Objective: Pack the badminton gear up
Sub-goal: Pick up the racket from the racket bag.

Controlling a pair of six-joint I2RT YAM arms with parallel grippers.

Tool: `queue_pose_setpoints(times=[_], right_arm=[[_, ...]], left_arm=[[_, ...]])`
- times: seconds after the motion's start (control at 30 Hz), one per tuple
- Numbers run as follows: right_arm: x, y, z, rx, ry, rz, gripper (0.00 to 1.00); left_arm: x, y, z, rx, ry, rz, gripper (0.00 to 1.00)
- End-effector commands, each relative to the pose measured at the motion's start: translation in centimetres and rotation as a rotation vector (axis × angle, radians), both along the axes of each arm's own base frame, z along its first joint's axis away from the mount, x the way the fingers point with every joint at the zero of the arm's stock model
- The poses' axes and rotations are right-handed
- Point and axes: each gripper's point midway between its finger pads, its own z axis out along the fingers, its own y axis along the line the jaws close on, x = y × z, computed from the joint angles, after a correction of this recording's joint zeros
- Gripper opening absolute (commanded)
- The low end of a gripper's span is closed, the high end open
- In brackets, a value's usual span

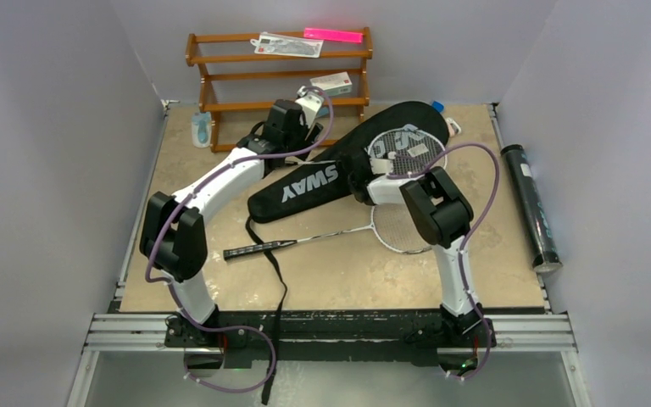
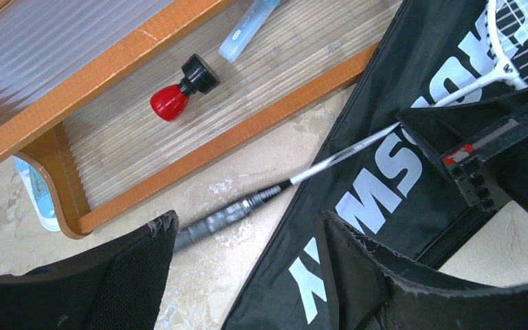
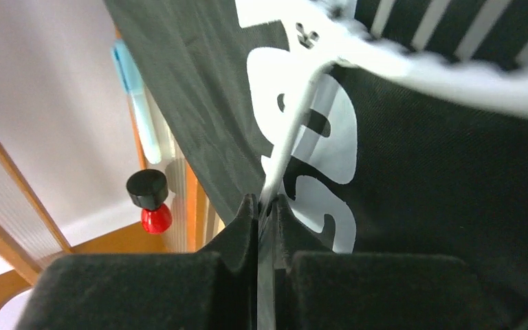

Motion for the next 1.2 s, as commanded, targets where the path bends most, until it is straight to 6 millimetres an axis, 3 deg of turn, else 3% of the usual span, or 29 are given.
queue_pose_setpoints(times=[0.0,0.2,0.47,0.53,0.8,1.0,1.17], right_arm=[[-0.6,-2.5,4.2,-0.101,-0.079,-0.049,0.00],[-2.9,-3.5,8.3,-0.132,-0.143,0.016,0.00],[-8.7,-5.0,10.6,-0.095,-0.127,0.104,0.00],[-10.4,-6.2,10.5,-0.111,-0.106,0.103,0.00],[-16.5,-10.9,14.0,-0.264,-0.115,0.146,0.00],[-19.3,-11.7,17.4,-0.353,-0.220,0.277,0.00],[-21.1,-12.2,19.2,-0.366,-0.222,0.315,0.00]], left_arm=[[-0.2,-0.1,4.3,-0.065,-0.075,-0.006,0.71],[-0.5,-0.3,5.3,-0.082,-0.086,-0.024,0.71],[-1.2,-1.5,5.3,-0.103,-0.060,-0.102,0.71],[-1.6,-2.6,4.8,-0.120,-0.036,-0.164,0.71],[-2.1,-4.5,2.6,-0.150,0.038,-0.258,0.70],[-3.0,-6.8,0.7,-0.142,0.075,-0.325,0.70],[-5.0,-9.9,-2.5,-0.055,0.121,-0.439,0.70]])
